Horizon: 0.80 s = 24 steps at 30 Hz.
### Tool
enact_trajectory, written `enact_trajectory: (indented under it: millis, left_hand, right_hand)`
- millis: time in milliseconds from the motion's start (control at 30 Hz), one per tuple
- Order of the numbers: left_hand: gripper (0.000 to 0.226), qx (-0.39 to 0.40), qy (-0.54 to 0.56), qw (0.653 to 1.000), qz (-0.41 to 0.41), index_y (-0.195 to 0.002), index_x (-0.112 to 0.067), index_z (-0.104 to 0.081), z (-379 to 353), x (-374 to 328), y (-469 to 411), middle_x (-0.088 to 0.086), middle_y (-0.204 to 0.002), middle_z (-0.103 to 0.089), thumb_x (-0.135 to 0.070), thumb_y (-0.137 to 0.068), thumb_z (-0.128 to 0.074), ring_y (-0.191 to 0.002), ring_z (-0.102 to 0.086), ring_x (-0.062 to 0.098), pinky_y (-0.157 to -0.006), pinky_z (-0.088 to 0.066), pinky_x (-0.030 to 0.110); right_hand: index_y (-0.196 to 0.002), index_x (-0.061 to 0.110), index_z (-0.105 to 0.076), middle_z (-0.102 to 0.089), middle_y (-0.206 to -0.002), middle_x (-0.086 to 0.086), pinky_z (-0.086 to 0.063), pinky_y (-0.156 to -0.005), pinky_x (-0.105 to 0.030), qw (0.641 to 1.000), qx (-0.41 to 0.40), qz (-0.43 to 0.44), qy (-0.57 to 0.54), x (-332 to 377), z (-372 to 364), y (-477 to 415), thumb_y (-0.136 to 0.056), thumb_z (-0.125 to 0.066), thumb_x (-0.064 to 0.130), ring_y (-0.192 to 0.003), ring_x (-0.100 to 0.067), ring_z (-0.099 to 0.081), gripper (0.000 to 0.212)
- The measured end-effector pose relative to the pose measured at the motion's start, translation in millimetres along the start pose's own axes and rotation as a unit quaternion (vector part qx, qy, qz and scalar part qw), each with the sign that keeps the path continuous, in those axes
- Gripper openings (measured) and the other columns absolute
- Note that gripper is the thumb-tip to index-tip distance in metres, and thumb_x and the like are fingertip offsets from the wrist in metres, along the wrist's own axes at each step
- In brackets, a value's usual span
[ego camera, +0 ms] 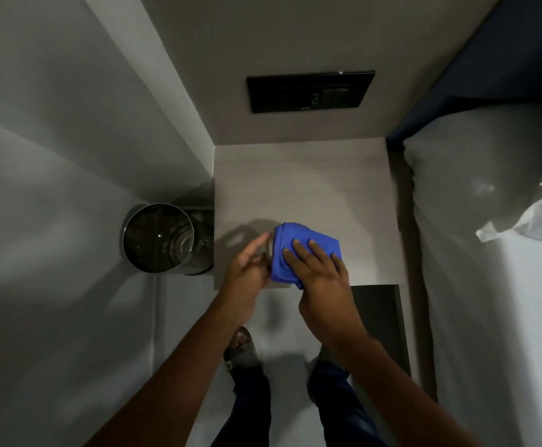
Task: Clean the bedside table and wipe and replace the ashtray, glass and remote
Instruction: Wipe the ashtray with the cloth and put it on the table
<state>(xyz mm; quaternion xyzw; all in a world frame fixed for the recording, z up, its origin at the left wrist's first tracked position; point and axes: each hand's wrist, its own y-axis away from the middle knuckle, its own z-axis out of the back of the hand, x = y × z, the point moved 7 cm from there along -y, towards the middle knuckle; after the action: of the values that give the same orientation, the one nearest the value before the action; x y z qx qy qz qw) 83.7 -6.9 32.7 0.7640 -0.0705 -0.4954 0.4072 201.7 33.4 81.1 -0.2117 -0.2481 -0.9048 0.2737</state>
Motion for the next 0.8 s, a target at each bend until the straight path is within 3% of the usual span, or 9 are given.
enact_trajectory:
  millis: [167, 233, 333, 467, 533, 600, 667, 733, 800]
  left_hand:
    - [0.054, -0.088, -0.028, 0.996, -0.001, -0.137, -0.017, -0.051, 62.8, -6.8, -59.5, 0.004, -0.099, -0.064, 0.01, -0.091, -0.051, -0.099, -0.061, 0.018, -0.074, -0.057, 0.025]
    - [0.055, -0.119, -0.026, 0.992, -0.005, -0.139, -0.014, -0.049, 80.6, -14.8, -90.3, 0.009, -0.099, -0.063, 0.012, -0.09, -0.05, -0.101, -0.061, 0.02, -0.074, -0.057, 0.024]
    - [0.056, -0.145, -0.016, 0.989, -0.027, -0.133, -0.017, -0.054, 85.8, -33.7, -132.6, 0.026, -0.126, -0.06, 0.014, -0.087, -0.05, -0.102, -0.059, 0.02, -0.088, -0.054, 0.034]
    - [0.059, -0.138, -0.02, 0.989, -0.053, -0.136, -0.023, -0.049, 80.2, -51.5, -186.8, 0.009, -0.132, -0.058, 0.009, -0.087, -0.049, -0.104, -0.06, 0.017, -0.104, -0.046, 0.04]
    - [0.056, -0.141, -0.067, 0.986, -0.054, -0.136, -0.023, -0.049, 78.4, -52.9, -205.3, 0.014, -0.136, -0.057, 0.003, -0.087, -0.05, -0.115, -0.06, 0.026, -0.106, -0.045, 0.045]
    - [0.047, -0.145, -0.131, 0.979, -0.063, -0.134, -0.014, -0.051, 73.3, -57.7, -209.5, 0.022, -0.122, -0.061, 0.001, -0.088, -0.049, -0.096, -0.064, 0.027, -0.085, -0.056, 0.034]
    - [0.043, -0.149, -0.17, 0.972, -0.07, -0.134, -0.006, -0.048, 77.0, -60.0, -214.3, 0.02, -0.086, -0.057, -0.002, -0.092, -0.047, -0.061, -0.048, 0.012, -0.048, -0.043, 0.013]
    - [0.047, -0.137, -0.241, 0.959, -0.055, -0.141, -0.007, -0.04, 83.1, -56.1, -222.1, 0.011, -0.08, -0.045, -0.005, -0.095, -0.042, -0.058, -0.037, 0.011, -0.04, -0.032, 0.011]
    - [0.056, -0.09, -0.27, 0.958, -0.028, -0.145, -0.006, -0.031, 82.3, -50.8, -220.3, 0.015, -0.091, -0.044, -0.01, -0.092, -0.046, -0.07, -0.044, 0.019, -0.05, -0.04, 0.011]
  right_hand:
    - [-0.145, 0.019, -0.037, -0.055, -0.135, -0.006, -0.04, -0.107, -0.037, 0.984, -0.098, -0.043, -0.144, -22.5, 6.7, -6.5, -0.077, -0.049, -0.016, -0.122, -0.02, -0.052, 0.077]
    - [-0.144, 0.021, -0.037, -0.054, -0.128, 0.004, -0.041, -0.099, -0.024, 0.976, -0.12, -0.062, -0.168, -29.1, 12.1, -9.7, -0.078, -0.048, -0.02, -0.112, -0.011, -0.052, 0.078]
    - [-0.143, 0.027, -0.034, -0.046, -0.123, 0.015, -0.04, -0.095, -0.018, 0.972, -0.121, -0.074, -0.186, -30.3, 12.8, -14.3, -0.08, -0.047, -0.02, -0.108, -0.004, -0.049, 0.08]
    - [-0.145, 0.03, -0.03, -0.047, -0.128, 0.015, -0.037, -0.094, -0.006, 0.969, -0.104, -0.093, -0.204, -37.6, 0.6, -14.2, -0.083, -0.047, -0.018, -0.111, -0.003, -0.05, 0.081]
    - [-0.148, 0.028, -0.029, -0.049, -0.128, 0.013, -0.035, -0.088, 0.003, 0.965, -0.096, -0.113, -0.216, -43.2, -4.9, -9.6, -0.082, -0.047, -0.018, -0.109, -0.004, -0.052, 0.083]
    - [-0.148, 0.028, -0.03, -0.051, -0.129, 0.011, -0.034, -0.087, 0.004, 0.961, -0.097, -0.127, -0.225, -48.9, -7.0, -2.2, -0.081, -0.047, -0.019, -0.111, -0.007, -0.054, 0.083]
    - [-0.148, 0.028, -0.031, -0.052, -0.132, 0.008, -0.037, -0.087, 0.002, 0.959, -0.095, -0.137, -0.228, -53.3, -7.6, 4.4, -0.08, -0.047, -0.02, -0.112, -0.011, -0.056, 0.084]
    - [-0.147, 0.028, -0.032, -0.053, -0.134, 0.006, -0.04, -0.084, -0.003, 0.958, -0.095, -0.145, -0.227, -60.1, -5.8, 10.6, -0.08, -0.047, -0.019, -0.109, -0.014, -0.058, 0.084]
    - [-0.147, 0.027, -0.034, -0.053, -0.133, 0.007, -0.042, -0.079, -0.005, 0.956, -0.097, -0.153, -0.23, -67.4, -4.3, 14.6, -0.08, -0.047, -0.019, -0.101, -0.013, -0.06, 0.082]
